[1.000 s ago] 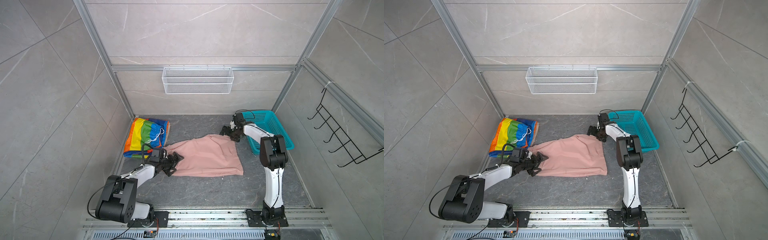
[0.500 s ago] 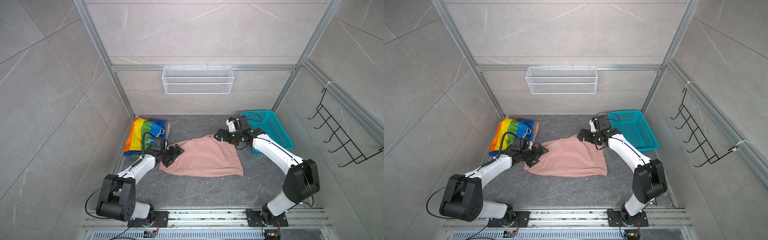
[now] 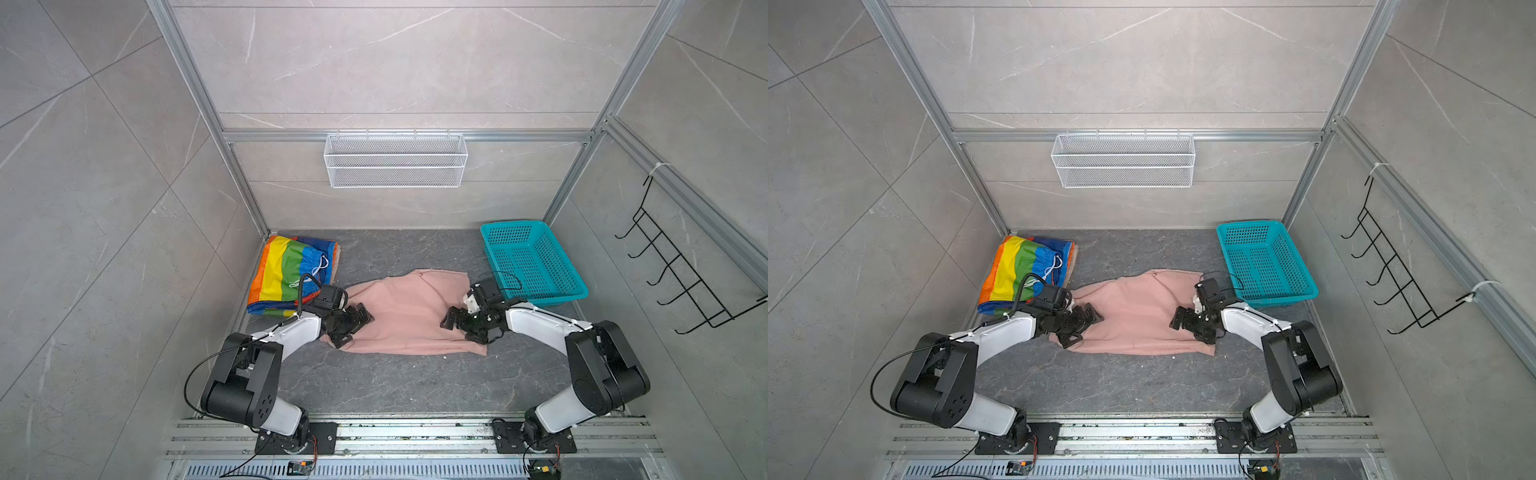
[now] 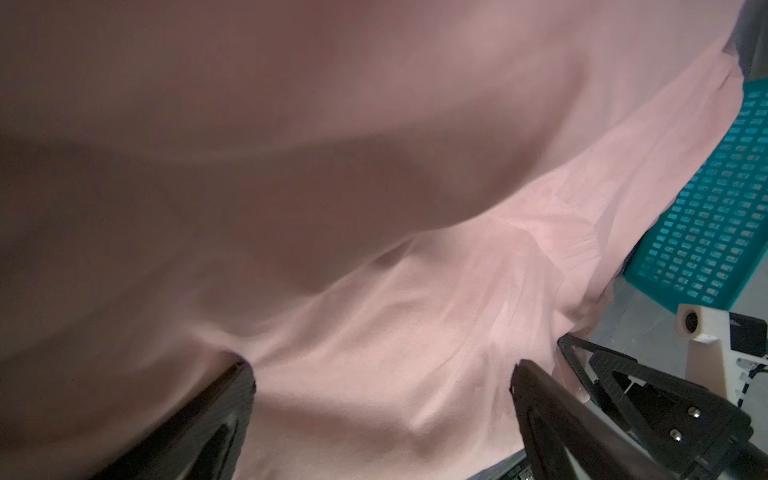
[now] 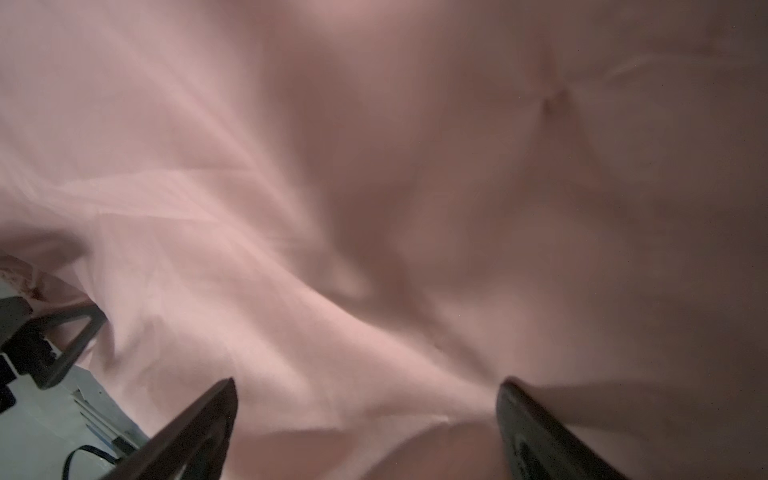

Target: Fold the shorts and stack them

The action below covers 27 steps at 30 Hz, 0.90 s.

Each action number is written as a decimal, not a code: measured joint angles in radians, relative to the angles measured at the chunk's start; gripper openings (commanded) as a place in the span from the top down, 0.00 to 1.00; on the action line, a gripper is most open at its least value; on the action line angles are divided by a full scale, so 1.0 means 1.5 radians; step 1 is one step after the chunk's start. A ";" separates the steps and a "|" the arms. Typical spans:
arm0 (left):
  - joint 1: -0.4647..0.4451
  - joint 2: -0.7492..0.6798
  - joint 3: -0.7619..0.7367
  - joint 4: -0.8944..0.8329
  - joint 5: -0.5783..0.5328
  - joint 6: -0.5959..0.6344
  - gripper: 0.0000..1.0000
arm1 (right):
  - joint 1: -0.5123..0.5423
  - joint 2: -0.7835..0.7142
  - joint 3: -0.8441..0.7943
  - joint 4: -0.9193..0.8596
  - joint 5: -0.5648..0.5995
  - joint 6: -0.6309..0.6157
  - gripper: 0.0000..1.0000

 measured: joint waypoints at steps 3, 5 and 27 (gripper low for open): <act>-0.053 0.000 -0.006 0.027 -0.005 -0.029 0.01 | -0.042 -0.008 -0.003 -0.014 0.019 -0.018 0.01; -0.093 0.001 -0.009 0.040 -0.008 -0.053 0.01 | -0.055 -0.009 0.001 -0.033 0.049 -0.035 0.01; -0.025 -0.111 0.042 -0.253 -0.271 0.156 0.02 | -0.012 -0.055 0.086 -0.136 0.115 -0.108 0.01</act>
